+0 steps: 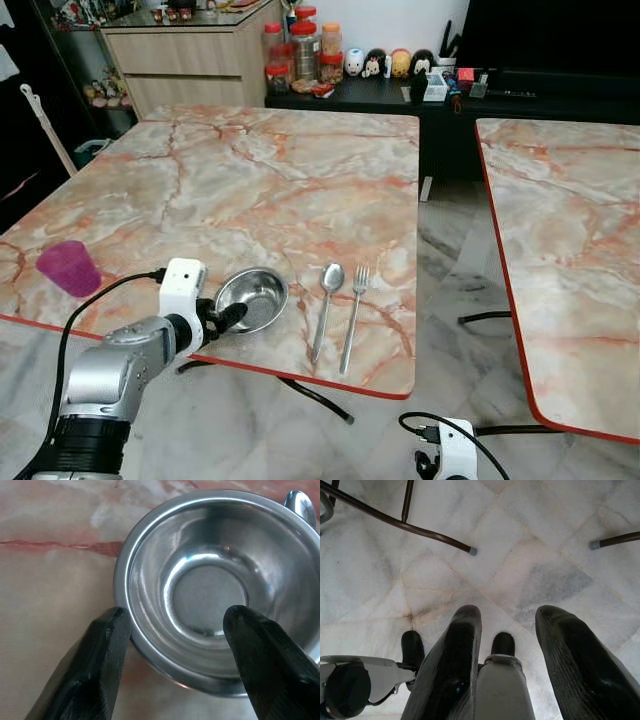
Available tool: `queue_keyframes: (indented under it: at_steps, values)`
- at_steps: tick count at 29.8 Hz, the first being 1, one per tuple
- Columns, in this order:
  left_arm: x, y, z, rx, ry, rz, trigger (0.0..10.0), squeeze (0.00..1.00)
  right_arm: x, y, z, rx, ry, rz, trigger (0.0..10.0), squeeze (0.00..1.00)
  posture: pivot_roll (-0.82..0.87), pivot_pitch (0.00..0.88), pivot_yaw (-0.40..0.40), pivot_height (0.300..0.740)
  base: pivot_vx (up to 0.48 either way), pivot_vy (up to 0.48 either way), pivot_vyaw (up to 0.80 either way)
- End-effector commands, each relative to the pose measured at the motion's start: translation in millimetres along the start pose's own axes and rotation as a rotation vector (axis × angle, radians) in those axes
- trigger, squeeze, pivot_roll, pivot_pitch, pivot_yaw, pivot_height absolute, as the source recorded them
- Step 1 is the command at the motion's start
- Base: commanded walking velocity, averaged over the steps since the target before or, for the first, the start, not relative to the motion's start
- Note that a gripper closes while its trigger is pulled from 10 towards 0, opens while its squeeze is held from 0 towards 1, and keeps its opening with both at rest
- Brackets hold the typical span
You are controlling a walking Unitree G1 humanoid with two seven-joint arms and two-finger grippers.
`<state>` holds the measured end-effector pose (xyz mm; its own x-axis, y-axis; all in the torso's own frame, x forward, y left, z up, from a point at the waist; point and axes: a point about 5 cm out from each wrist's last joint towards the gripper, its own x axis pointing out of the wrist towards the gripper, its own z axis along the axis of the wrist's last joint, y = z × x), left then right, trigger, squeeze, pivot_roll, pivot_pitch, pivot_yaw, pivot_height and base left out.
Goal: Setting the table
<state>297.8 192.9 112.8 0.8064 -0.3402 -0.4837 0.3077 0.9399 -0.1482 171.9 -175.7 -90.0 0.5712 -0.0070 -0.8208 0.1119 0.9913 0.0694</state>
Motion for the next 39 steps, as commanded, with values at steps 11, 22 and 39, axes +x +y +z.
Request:
queue_keyframes:
  at_steps: [11, 22, 39]
  values:
    - [-11.9, 24.2, 15, -0.011, -0.044, 0.128, 10.0, 0.00, 0.2, 1.4, 1, 0.016, -0.004, 0.002, 10.0, 0.00, 0.09, 0.000, 0.052, 0.732, 0.000, 0.000, 0.00]
    - [-13.6, 29.4, 7, 0.007, 0.003, 0.138, 10.0, 0.00, 0.4, 2.5, 1, 0.017, -0.005, 0.004, 10.0, 0.00, 0.09, 0.000, 0.054, 0.732, 0.000, 0.000, 0.00]
    - [-0.6, 1.8, -8, 0.011, 0.065, 0.035, 10.0, 0.00, 0.5, 3.5, 1, 0.026, -0.005, 0.006, 10.0, 0.00, 0.08, 0.000, 0.059, 0.732, 0.000, 0.000, 0.00]
